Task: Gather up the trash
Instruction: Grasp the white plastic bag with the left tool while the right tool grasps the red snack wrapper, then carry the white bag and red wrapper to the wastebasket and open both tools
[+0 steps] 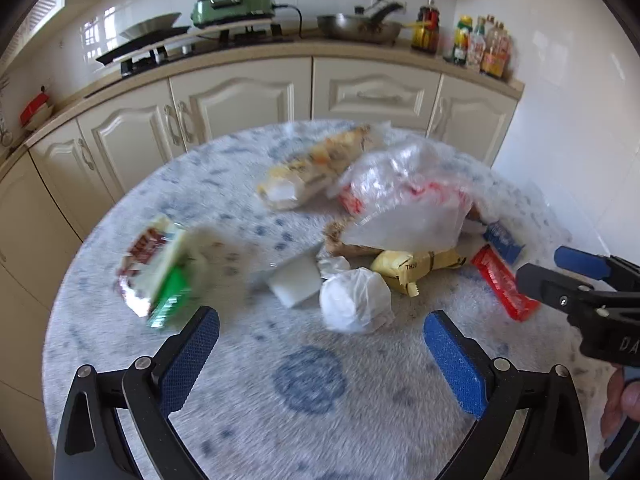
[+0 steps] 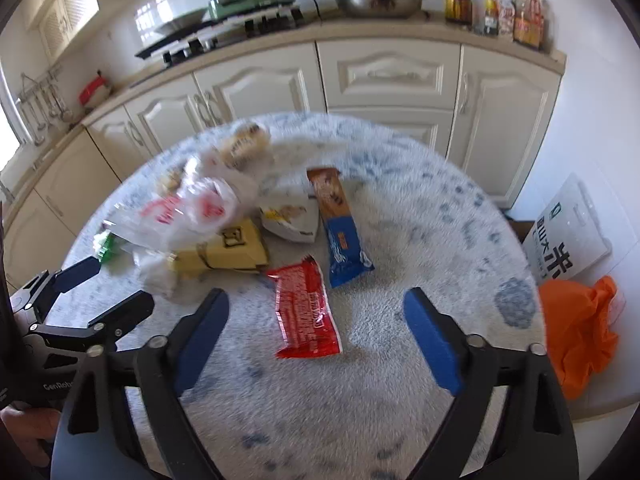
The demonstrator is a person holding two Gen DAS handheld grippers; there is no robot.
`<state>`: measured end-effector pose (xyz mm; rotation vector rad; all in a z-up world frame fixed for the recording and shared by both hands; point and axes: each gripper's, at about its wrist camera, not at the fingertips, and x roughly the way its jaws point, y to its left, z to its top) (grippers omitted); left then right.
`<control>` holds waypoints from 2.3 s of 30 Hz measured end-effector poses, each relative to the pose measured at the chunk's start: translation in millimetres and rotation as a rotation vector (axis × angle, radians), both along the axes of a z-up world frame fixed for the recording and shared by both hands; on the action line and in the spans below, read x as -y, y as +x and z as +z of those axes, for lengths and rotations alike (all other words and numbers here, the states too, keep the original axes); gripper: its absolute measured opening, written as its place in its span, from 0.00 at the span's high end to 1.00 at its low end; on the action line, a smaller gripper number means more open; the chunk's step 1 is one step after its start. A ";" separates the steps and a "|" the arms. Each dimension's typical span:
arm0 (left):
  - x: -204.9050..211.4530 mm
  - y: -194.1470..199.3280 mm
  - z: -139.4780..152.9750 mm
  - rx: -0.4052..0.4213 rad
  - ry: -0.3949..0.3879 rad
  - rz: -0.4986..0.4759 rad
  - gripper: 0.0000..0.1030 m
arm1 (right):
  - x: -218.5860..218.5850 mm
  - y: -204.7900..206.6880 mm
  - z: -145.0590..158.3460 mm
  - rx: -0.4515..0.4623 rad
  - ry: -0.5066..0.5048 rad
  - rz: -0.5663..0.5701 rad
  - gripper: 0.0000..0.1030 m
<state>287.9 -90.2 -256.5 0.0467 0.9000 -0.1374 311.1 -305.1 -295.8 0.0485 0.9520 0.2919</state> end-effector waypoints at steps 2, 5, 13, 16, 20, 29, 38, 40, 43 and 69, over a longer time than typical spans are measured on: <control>5.7 16.0 -7.4 -0.016 0.008 0.003 0.13 | -4.2 4.6 -9.3 -0.017 -0.004 0.019 0.27; 11.7 36.5 -16.5 -0.033 0.012 0.022 0.21 | -14.3 9.1 -19.7 -0.010 -0.040 0.043 0.33; 3.1 56.1 -22.3 -0.007 -0.050 0.001 0.73 | -19.2 -2.7 -21.4 0.050 -0.115 0.069 0.73; -6.8 53.8 -24.1 -0.007 -0.088 -0.006 0.74 | -11.5 -8.2 -20.4 0.039 -0.073 0.055 0.77; -23.4 41.3 -26.0 -0.007 -0.108 -0.001 0.74 | -1.5 -15.9 -17.4 0.014 -0.002 0.046 0.82; -23.7 12.6 -15.1 0.014 -0.112 -0.022 0.74 | 5.7 -40.4 -14.0 -0.008 0.082 0.041 0.82; -9.8 -13.9 -4.4 0.047 -0.109 -0.072 0.74 | 4.8 -55.4 -8.9 -0.004 0.083 0.057 0.82; -9.6 -17.3 -2.6 0.052 -0.108 -0.078 0.74 | 5.2 -58.4 -7.3 -0.001 0.087 0.056 0.82; -9.9 -27.6 3.6 0.068 -0.108 -0.081 0.74 | 7.0 -61.8 -0.9 0.014 0.087 0.053 0.82; 69.3 -94.4 134.4 0.350 -0.166 -0.321 0.74 | 106.7 -127.7 139.0 0.337 0.062 -0.127 0.81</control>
